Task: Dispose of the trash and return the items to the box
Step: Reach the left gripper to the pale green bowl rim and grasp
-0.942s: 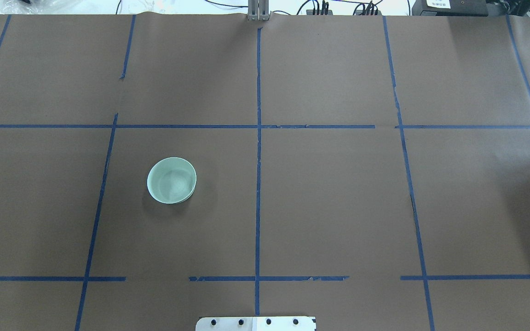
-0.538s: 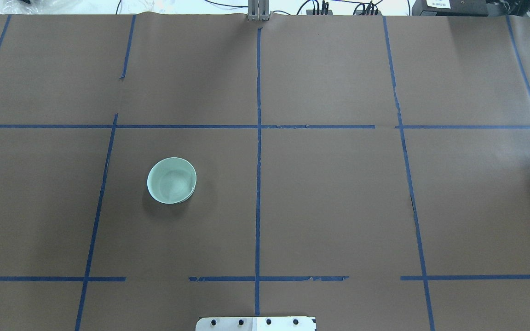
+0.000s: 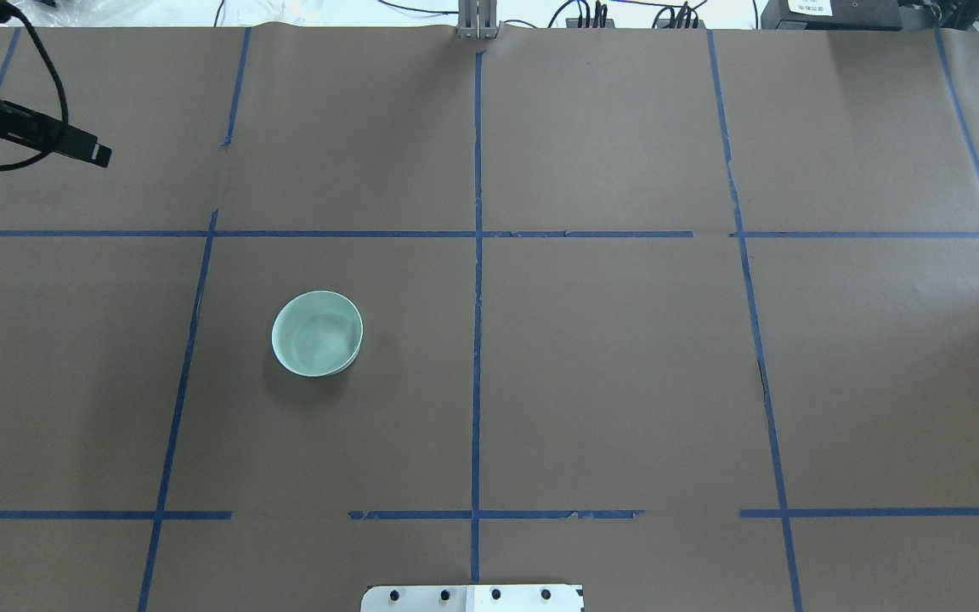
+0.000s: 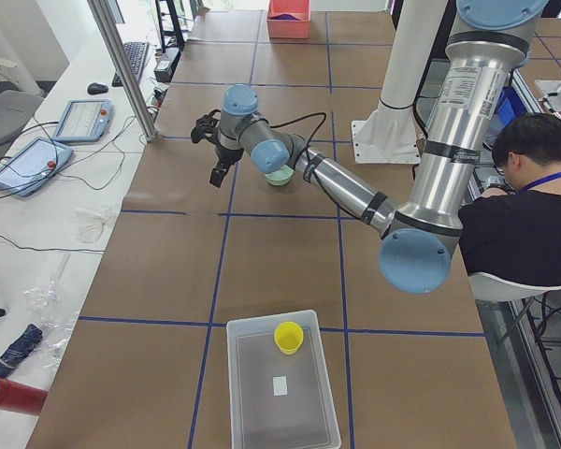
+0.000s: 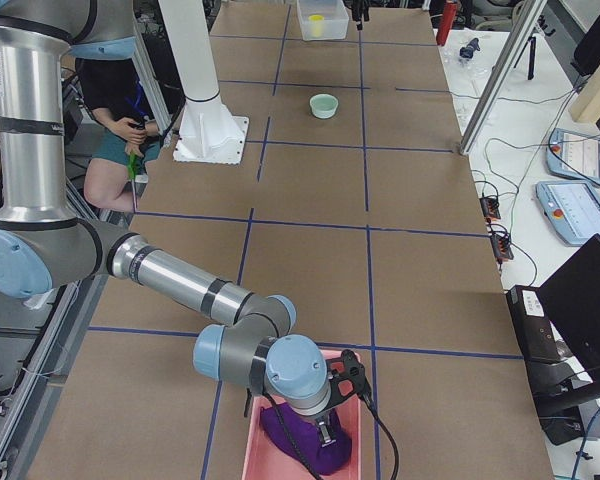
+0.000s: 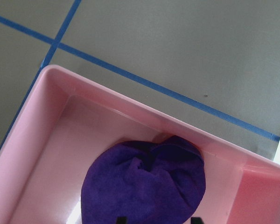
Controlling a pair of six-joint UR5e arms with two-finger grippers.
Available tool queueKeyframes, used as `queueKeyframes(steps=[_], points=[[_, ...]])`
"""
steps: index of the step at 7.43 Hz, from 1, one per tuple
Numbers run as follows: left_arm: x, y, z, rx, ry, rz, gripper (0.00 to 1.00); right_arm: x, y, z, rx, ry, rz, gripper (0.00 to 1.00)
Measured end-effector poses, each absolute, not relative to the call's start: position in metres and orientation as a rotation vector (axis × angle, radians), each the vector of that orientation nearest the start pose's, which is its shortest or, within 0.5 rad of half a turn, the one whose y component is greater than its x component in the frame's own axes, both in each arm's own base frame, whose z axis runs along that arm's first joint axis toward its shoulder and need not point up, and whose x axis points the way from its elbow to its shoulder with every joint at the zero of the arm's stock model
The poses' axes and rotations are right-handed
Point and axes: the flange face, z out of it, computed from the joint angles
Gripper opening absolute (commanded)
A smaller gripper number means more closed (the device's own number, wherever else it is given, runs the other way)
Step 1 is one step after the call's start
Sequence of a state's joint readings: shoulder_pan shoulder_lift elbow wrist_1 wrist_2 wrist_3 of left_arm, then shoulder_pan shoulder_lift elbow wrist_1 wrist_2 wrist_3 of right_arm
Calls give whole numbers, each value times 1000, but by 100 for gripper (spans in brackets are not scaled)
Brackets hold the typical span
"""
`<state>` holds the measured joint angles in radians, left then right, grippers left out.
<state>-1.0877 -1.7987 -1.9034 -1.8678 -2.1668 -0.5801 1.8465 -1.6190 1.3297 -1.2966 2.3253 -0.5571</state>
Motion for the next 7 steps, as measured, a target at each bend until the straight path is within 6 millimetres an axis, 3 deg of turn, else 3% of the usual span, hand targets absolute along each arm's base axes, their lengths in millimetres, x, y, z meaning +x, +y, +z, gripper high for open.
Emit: queueKeyframes(steps=[2, 4, 6, 7], points=[[246, -498, 330, 379, 924, 85, 100, 171, -429, 767, 299, -711, -190, 100], [316, -459, 325, 315, 941, -11, 79, 164, -432, 765, 306, -714, -183, 100], [383, -423, 336, 263, 931, -116, 79, 162, -433, 764, 308, -715, -187, 100], [405, -417, 351, 252, 930, -138, 79, 161, -434, 763, 308, -715, -190, 100]])
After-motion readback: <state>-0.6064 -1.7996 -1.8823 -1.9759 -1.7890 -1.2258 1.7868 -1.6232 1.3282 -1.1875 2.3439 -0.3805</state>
